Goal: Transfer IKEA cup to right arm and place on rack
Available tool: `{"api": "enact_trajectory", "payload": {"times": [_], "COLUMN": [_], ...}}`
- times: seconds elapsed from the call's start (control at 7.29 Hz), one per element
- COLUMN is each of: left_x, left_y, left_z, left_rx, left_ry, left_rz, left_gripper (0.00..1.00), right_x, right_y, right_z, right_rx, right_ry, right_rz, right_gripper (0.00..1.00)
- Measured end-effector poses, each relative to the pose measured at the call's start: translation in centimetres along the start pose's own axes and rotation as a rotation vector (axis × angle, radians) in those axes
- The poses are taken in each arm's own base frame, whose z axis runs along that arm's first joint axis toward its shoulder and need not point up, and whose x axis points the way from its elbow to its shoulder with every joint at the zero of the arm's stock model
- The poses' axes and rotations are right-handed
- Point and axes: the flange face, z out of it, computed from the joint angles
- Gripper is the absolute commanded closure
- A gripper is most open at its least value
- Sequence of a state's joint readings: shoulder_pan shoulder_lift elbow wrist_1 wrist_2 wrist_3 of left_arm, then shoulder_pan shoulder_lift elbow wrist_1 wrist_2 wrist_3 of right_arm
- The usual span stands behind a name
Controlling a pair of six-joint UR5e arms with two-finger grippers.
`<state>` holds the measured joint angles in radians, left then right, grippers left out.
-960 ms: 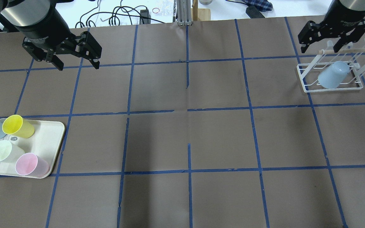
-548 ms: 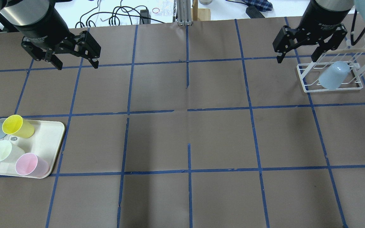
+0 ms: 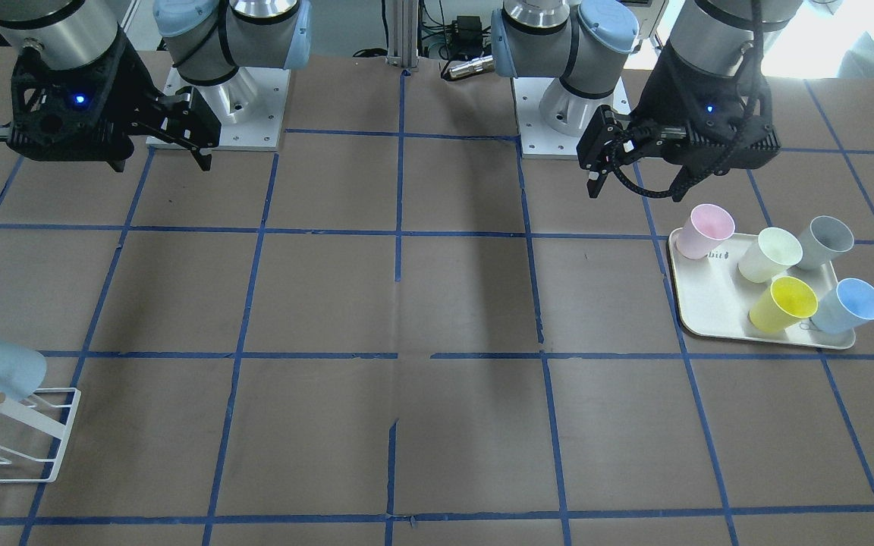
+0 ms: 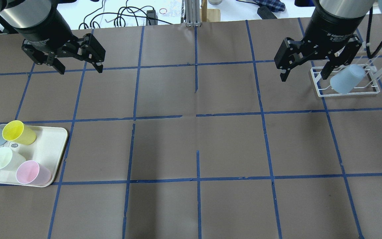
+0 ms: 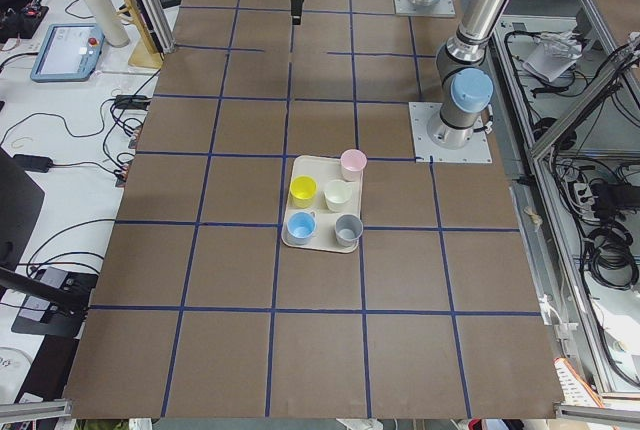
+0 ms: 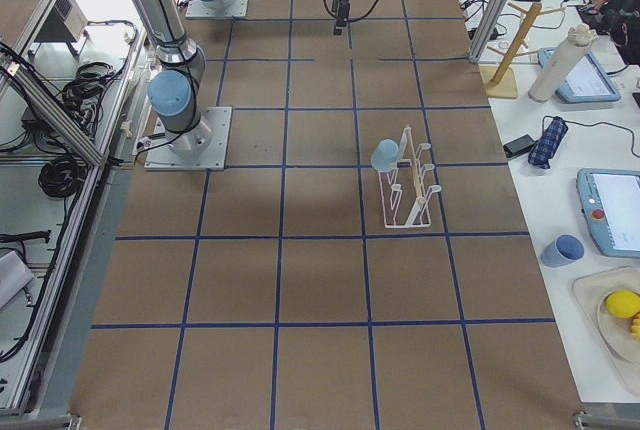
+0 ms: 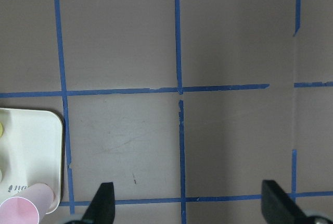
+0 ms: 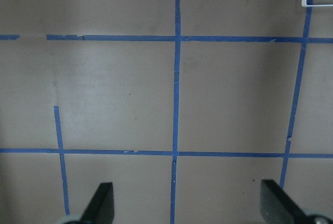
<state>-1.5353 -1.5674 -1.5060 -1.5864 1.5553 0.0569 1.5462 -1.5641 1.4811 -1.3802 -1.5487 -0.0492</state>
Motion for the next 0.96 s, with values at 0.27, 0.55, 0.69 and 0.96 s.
{"api": "enact_trajectory", "payload": {"times": [0.27, 0.55, 0.69, 0.96], "left_x": [0.1, 0.1, 0.1, 0.1], "left_y": [0.2, 0.2, 0.2, 0.2], "left_z": [0.0, 0.0, -0.1, -0.1], "left_rx": [0.0, 0.0, 0.001, 0.002], "left_ry": [0.0, -0.001, -0.002, -0.002], "left_rz": [0.001, 0.002, 0.003, 0.003], "left_gripper": [0.0, 0.0, 0.0, 0.0], "right_x": [-0.3, -0.2, -0.2, -0.2], "right_y": [-0.5, -0.8, -1.0, -1.2], "right_z": [0.0, -0.2, -0.3, -0.4], "right_rx": [0.044, 0.073, 0.085, 0.098], "right_ry": [0.003, 0.017, 0.018, 0.017], "right_rz": [-0.007, -0.011, -0.012, -0.009], "right_gripper": [0.0, 0.0, 0.0, 0.0]}}
